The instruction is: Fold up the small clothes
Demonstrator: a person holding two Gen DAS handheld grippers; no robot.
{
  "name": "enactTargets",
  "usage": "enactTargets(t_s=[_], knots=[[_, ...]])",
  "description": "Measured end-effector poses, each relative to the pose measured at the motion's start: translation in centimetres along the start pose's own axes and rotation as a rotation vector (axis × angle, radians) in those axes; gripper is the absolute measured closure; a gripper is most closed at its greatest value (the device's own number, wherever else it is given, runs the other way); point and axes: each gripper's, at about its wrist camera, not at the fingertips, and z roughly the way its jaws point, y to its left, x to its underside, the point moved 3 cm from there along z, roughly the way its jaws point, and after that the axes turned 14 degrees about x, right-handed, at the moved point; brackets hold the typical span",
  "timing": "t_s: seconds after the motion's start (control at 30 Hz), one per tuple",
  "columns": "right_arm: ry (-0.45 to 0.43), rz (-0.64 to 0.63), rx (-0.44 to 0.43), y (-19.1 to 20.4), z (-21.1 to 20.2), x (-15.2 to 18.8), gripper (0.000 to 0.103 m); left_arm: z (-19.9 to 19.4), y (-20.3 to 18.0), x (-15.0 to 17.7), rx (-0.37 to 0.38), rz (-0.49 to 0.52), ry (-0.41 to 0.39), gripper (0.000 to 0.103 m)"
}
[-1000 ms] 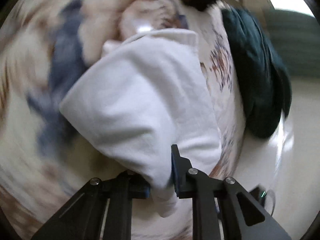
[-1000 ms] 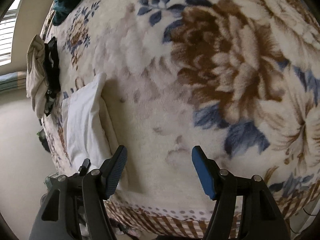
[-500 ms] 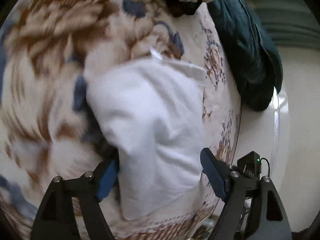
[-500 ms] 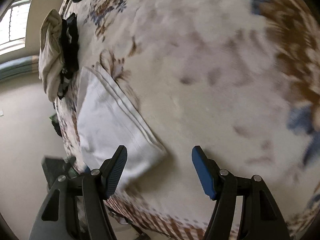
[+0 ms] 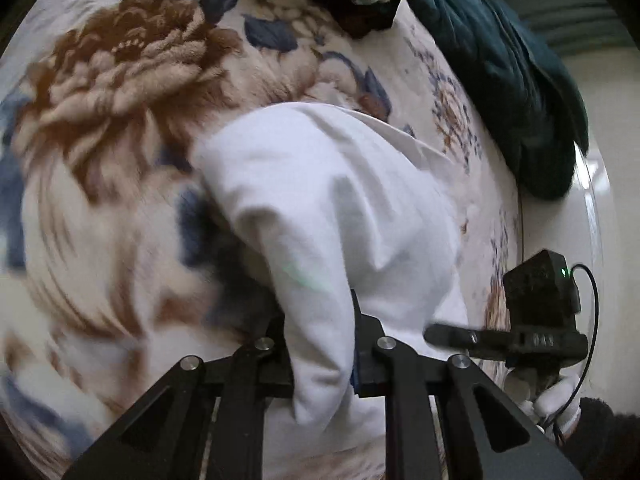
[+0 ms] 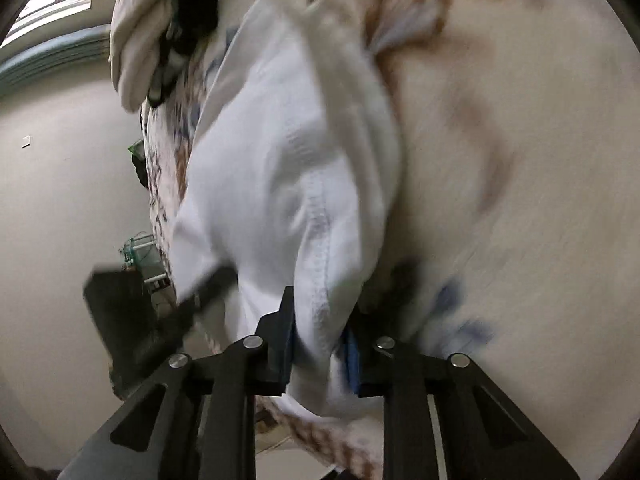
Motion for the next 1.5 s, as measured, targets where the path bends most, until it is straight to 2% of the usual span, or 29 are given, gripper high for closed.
enactTargets(t_s=[0.07, 0.13, 0.2, 0.27, 0.3, 0.37, 0.4, 0.47, 0.5, 0.6, 0.67, 0.73, 0.8, 0.93, 1.03, 1.13, 1.2, 1.3, 1.37, 1.43, 1.5], knots=[[0.02, 0.002, 0.03, 0.9, 0.6, 1.4, 0.082, 0.2, 0.8, 0.2, -0.015, 0.022, 0.115, 0.074], [-0.001, -0.005, 0.135, 1.5, 0.3, 1.7, 0.076, -0.8, 1.0, 1.1, -0.036, 0.034, 0.176, 0.052], [-0.041, 0.011, 0.212, 1.5, -0.6, 1.6, 0.06, -3.2, 1.1, 1.6, -0.026, -0.003, 0.154, 0.044], [-0.1, 0.075, 0.244, 1.0, -2.2, 1.0, 0.051, -5.9, 1.1, 0.9, -0.03, -0.034, 0.074, 0.041], [-0.136, 0.117, 0.229, 0.6, -3.2, 0.6, 0.051, -7.0, 1.1, 0.1, -0.03, -0.046, 0.032, 0.038], [-0.166, 0.163, 0.207, 0.3, -4.0, -0.5, 0.049, -8.4, 1.3, -2.0, -0.053, -0.06, -0.037, 0.037], [-0.173, 0.178, 0.207, 0.3, -4.2, -1.2, 0.049, -8.3, 1.1, -3.4, -0.039, -0.056, -0.054, 0.035], [-0.196, 0.191, 0.213, 0.6, -4.4, -2.6, 0.049, -7.0, 0.8, -6.6, -0.062, -0.032, -0.052, 0.035], [-0.215, 0.191, 0.22, 1.0, -4.7, -3.5, 0.049, -6.1, 0.6, -7.9, -0.074, -0.008, -0.037, 0.035], [-0.268, 0.161, 0.224, 2.5, -5.5, -5.9, 0.049, -2.2, 0.4, -10.7, -0.155, 0.089, 0.079, 0.035], [-0.294, 0.122, 0.254, 4.1, -5.7, -7.7, 0.049, 0.9, 0.5, -11.8, -0.282, 0.185, 0.17, 0.035], [-0.319, 0.087, 0.297, 5.1, -6.1, -9.3, 0.049, 3.0, 0.7, -12.7, -0.355, 0.235, 0.21, 0.035], [-0.342, 0.046, 0.331, 6.5, -6.2, -10.8, 0.049, 3.4, 0.9, -14.0, -0.379, 0.232, 0.195, 0.035], [-0.326, -0.115, 0.454, 9.6, -5.3, -12.7, 0.049, 0.5, 0.5, -16.2, -0.4, 0.174, 0.063, 0.035], [-0.288, -0.21, 0.52, 10.9, -4.0, -13.2, 0.049, -2.5, 0.8, -15.6, -0.346, 0.096, -0.021, 0.035], [-0.248, -0.316, 0.53, 12.2, -2.6, -13.2, 0.049, -4.6, 1.2, -13.3, -0.317, 0.051, -0.043, 0.035], [-0.21, -0.404, 0.578, 13.1, -1.4, -13.0, 0.049, -5.8, 1.6, -11.4, -0.295, 0.017, -0.05, 0.035], [-0.223, -0.506, 0.65, 14.1, -1.2, -12.5, 0.049, -7.0, 2.3, -8.0, -0.241, -0.059, -0.063, 0.035], [-0.242, -0.572, 0.66, 15.3, -1.8, -12.1, 0.049, -6.7, 2.8, -5.9, -0.165, -0.132, -0.066, 0.035], [-0.232, -0.619, 0.663, 16.7, -2.1, -11.8, 0.049, -4.6, 2.8, -4.7, -0.037, -0.212, -0.051, 0.035], [-0.216, -0.646, 0.687, 17.6, -2.0, -12.2, 0.049, -2.7, 2.7, -3.8, 0.048, -0.239, -0.04, 0.035]])
